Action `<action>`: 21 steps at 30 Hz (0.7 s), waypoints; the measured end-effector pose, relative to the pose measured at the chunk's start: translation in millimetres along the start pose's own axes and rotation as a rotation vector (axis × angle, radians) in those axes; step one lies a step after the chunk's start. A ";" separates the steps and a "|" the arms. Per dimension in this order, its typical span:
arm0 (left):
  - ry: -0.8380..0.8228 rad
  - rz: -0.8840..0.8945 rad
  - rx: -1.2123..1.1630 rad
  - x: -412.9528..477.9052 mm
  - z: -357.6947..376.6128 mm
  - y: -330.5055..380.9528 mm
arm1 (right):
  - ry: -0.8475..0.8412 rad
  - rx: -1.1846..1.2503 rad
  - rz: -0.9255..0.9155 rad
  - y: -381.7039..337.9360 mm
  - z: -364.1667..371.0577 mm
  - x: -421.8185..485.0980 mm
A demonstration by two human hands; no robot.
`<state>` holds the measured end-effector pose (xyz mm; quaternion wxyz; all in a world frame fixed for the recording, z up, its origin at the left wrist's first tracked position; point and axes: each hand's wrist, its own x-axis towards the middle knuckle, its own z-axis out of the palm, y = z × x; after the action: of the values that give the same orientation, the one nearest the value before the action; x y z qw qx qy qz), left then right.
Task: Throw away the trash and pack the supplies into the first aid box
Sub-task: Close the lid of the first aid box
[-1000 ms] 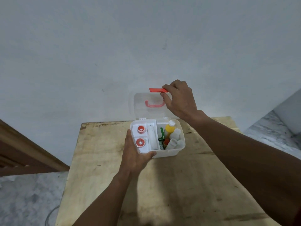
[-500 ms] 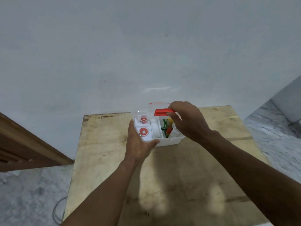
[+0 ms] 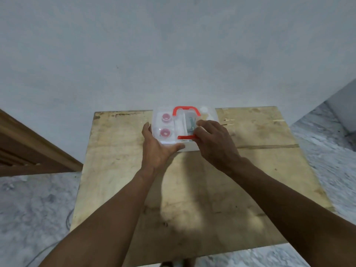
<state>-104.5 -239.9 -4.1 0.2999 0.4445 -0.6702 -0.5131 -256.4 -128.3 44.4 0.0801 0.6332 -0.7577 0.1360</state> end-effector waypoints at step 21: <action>-0.188 0.145 0.177 0.4 -22.1 10.8 | 0.112 0.026 -0.044 5.0 19.5 -13.4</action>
<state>-88.8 -248.7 12.7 0.2317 0.3695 -0.7683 -0.4684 -257.9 -120.9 21.4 0.1171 0.6421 -0.7362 0.1791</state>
